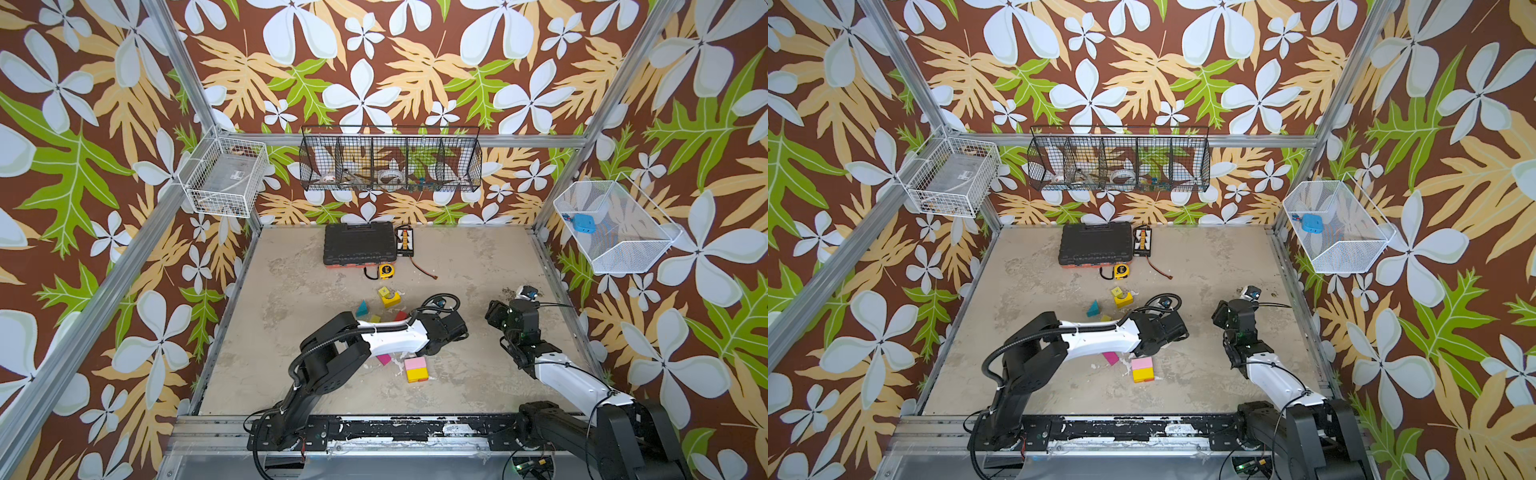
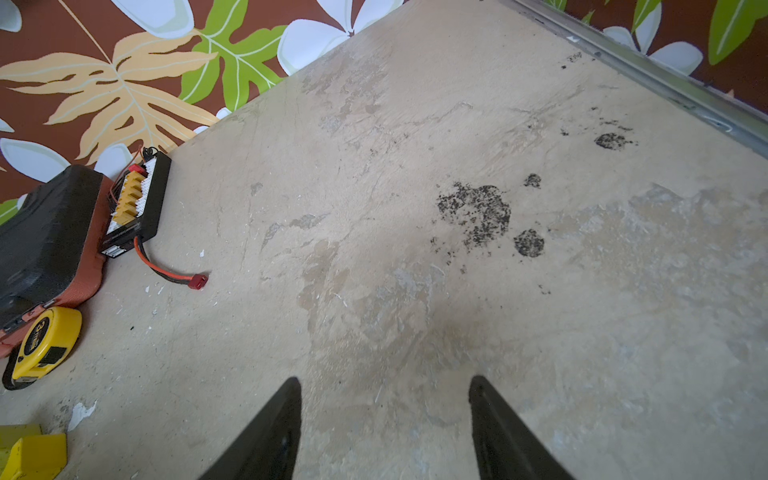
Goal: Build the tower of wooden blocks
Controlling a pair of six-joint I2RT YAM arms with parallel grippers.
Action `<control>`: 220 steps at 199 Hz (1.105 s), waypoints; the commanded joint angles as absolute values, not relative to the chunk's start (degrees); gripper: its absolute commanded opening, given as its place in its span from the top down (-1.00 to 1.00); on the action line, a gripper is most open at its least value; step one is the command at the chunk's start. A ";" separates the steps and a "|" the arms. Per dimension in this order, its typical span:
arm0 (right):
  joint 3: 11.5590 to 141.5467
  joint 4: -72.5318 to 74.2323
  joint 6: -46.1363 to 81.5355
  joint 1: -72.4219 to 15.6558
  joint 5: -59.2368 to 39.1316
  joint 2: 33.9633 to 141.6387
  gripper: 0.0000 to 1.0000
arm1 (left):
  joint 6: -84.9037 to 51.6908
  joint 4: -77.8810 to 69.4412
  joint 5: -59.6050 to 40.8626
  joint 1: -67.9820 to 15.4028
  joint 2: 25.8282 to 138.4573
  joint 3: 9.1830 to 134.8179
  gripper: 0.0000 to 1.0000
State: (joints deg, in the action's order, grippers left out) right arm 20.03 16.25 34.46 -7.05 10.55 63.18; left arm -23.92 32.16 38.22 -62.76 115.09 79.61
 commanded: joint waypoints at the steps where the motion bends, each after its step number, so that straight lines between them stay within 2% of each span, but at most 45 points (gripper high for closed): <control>1: 19.87 17.14 34.85 -7.09 10.99 62.93 -0.28 | -25.32 24.35 32.55 -61.62 109.36 73.01 -0.14; 39: 19.86 17.33 34.88 -7.03 10.89 62.95 -0.29 | -26.46 12.56 27.61 -58.09 97.13 57.57 -0.12; 69: 19.86 17.52 34.85 -7.10 10.90 63.02 -0.29 | -25.85 3.81 22.15 -55.47 92.65 50.19 -0.14; 146: 20.19 17.82 34.77 -7.08 10.99 63.88 -0.29 | -25.16 3.92 21.88 -54.62 100.55 53.89 -0.16; 220: 20.10 17.66 34.65 -7.08 10.63 63.81 -0.29 | -24.56 3.80 22.86 -53.79 101.74 54.27 -0.18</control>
State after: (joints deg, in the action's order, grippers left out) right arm 19.86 16.51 34.46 -7.05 10.52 63.77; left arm -25.43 4.84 22.24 -54.37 101.03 53.74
